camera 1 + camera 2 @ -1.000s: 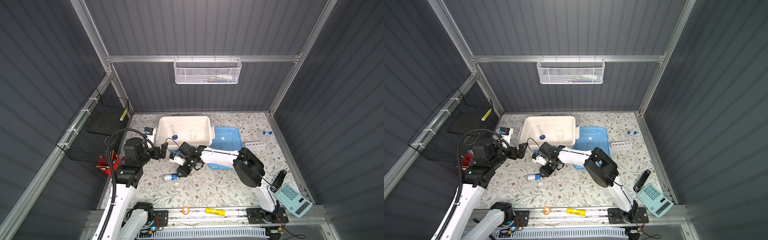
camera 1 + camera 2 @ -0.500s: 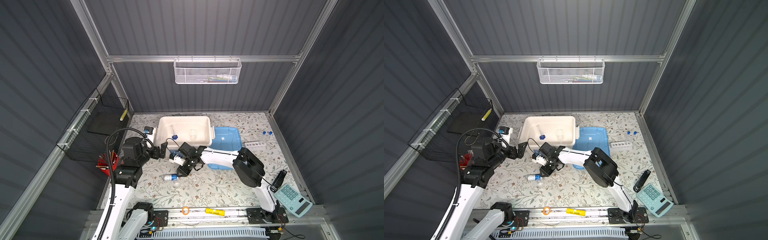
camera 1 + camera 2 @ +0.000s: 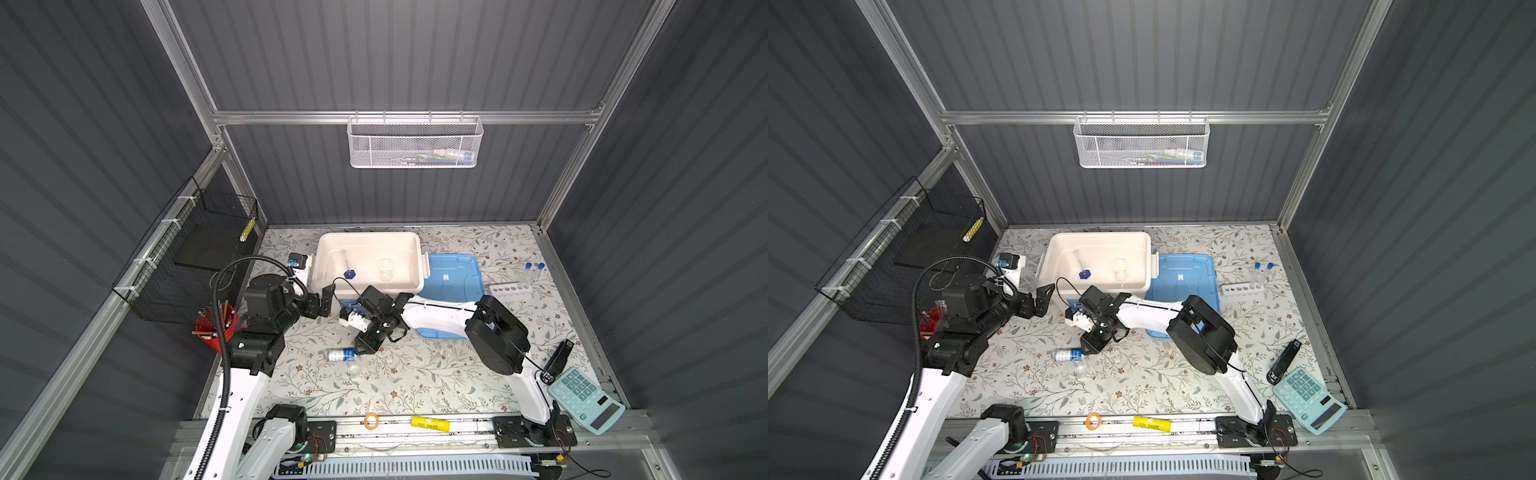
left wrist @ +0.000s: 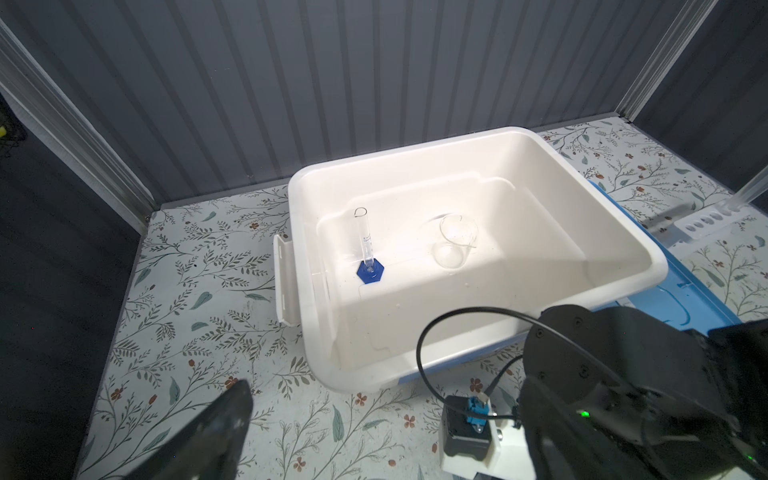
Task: Organize the chemistry lab equipment
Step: 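Close the right gripper on the end of the bandage roll, then lift the bandage roll with the right gripper over the white bin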
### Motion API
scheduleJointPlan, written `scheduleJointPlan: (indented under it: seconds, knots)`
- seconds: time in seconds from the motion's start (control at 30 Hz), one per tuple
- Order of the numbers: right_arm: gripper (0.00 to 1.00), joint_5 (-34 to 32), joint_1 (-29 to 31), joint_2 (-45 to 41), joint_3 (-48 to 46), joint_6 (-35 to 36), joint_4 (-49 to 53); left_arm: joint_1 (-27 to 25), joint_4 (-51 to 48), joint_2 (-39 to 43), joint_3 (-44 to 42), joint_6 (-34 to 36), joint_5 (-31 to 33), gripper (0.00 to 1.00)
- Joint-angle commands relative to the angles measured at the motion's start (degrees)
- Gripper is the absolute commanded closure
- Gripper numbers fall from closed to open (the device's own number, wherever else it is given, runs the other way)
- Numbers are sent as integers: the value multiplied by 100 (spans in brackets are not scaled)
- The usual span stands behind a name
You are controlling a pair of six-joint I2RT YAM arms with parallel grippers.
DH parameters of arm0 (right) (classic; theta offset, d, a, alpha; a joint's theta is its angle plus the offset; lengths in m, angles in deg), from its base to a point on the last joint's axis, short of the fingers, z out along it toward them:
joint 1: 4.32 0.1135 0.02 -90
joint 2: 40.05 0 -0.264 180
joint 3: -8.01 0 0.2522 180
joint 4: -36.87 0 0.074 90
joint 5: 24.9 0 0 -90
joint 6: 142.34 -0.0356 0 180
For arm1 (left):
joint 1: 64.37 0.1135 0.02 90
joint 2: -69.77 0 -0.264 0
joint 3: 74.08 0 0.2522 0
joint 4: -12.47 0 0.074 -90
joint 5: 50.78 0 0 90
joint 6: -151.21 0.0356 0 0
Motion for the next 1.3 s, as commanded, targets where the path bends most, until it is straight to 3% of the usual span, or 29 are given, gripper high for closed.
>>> scheduleJointPlan:
  seconds: [0.0,0.67,1.27]
  knots:
    - [76,-27,-33,-106,-130,-17,15,-3,-89,-20,118,101,10,0]
    - [96,-293,-27,-604,-170,-42,214,-3,-56,93,60,152,53,0]
    - [100,-1107,1,-2052,-282,235,1311,-3,163,126,160,241,388,0]
